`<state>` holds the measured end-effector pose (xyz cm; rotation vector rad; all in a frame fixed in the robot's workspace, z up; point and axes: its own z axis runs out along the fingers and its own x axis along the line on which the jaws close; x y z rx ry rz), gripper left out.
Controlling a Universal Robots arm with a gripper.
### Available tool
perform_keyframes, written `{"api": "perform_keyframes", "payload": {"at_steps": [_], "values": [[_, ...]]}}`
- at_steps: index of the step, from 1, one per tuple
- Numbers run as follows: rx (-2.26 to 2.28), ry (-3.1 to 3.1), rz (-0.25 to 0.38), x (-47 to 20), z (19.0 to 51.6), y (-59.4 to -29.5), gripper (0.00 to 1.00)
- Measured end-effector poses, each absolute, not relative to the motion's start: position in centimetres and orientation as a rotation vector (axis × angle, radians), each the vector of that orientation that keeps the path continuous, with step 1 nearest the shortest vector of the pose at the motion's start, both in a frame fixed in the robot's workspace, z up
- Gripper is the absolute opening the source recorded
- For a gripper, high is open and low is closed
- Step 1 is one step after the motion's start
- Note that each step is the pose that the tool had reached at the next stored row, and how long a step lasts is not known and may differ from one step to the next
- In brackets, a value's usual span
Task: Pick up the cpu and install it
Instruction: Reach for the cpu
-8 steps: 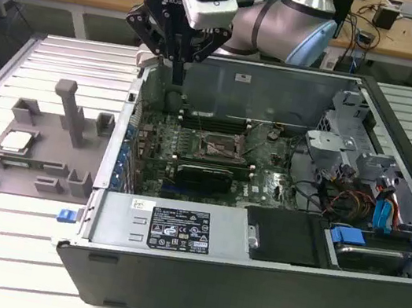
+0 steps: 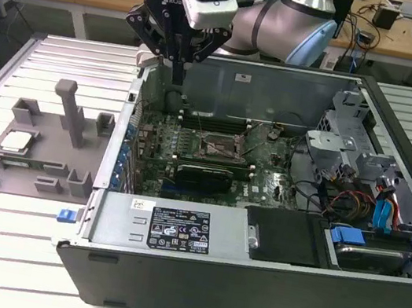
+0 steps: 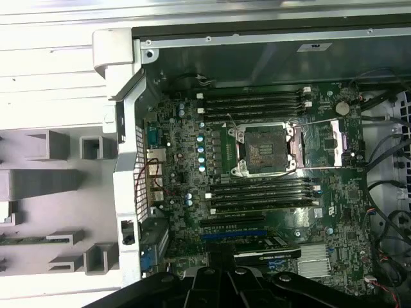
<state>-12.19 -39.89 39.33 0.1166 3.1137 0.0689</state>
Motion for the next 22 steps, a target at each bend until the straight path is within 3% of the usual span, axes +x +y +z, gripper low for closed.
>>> {"api": "perform_keyframes", "payload": {"at_steps": [22], "values": [[0.117, 3.112, 0.069, -16.0, 39.3, -39.9, 0.11]]}}
